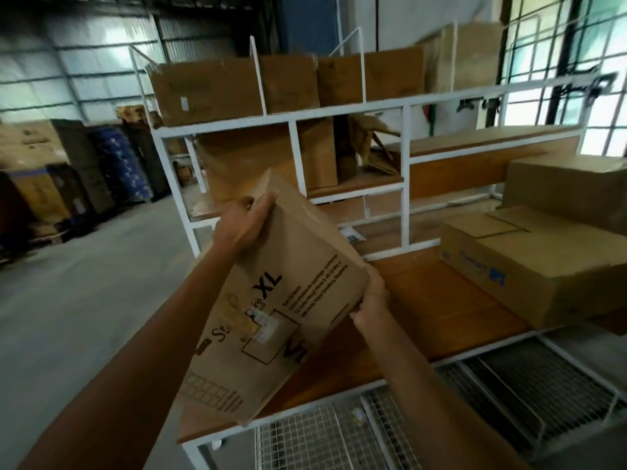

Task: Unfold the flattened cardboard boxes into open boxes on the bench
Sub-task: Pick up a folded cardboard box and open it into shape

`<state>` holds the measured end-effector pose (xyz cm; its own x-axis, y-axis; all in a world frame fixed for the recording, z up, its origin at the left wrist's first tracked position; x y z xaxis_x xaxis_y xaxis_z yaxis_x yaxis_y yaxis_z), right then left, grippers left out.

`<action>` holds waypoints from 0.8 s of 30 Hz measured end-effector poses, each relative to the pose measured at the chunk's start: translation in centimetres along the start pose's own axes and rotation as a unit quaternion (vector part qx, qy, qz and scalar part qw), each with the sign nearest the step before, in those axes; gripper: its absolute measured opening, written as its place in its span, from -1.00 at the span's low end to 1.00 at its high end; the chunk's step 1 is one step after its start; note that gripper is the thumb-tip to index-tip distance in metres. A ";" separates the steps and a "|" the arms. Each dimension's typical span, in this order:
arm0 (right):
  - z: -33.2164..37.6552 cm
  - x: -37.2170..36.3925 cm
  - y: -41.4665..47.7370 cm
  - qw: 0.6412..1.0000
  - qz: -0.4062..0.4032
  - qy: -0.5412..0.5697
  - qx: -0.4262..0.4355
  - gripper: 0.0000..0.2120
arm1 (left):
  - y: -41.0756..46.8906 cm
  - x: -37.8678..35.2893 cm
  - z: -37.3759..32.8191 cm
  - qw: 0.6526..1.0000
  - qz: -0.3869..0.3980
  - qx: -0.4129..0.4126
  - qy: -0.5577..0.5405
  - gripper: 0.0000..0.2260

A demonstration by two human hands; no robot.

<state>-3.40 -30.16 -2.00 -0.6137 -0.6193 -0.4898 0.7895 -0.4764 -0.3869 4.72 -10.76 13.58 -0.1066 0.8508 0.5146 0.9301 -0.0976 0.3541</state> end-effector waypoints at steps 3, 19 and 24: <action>2.1 -3.5 -1.5 0.997 0.017 -0.012 0.071 -0.59 | 0.3 3.6 0.5 0.995 -0.023 0.018 -0.100 -0.31; 4.0 -7.1 -5.9 0.909 -0.063 -0.273 0.310 -0.65 | -6.6 4.1 10.0 0.900 0.033 0.080 -0.427 -0.58; 4.1 -6.6 -6.5 0.924 -0.025 -0.229 0.304 -0.83 | -6.2 4.2 10.6 0.877 0.041 0.107 -0.467 -0.55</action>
<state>-4.40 -25.52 6.95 -0.6920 -0.7204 -0.0465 0.7037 -0.6876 0.1787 2.26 -1.09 5.32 0.2055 0.9069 -0.3678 0.9764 -0.1646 0.1396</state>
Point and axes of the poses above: each hand's wrist, its own y-axis towards the middle knuckle, its own x-axis out of the back of the hand, z = x × y, the point moved 2 cm from there along y, towards the middle knuckle, and after that the axes turned 8 degrees about -y, right-handed, at the moved point
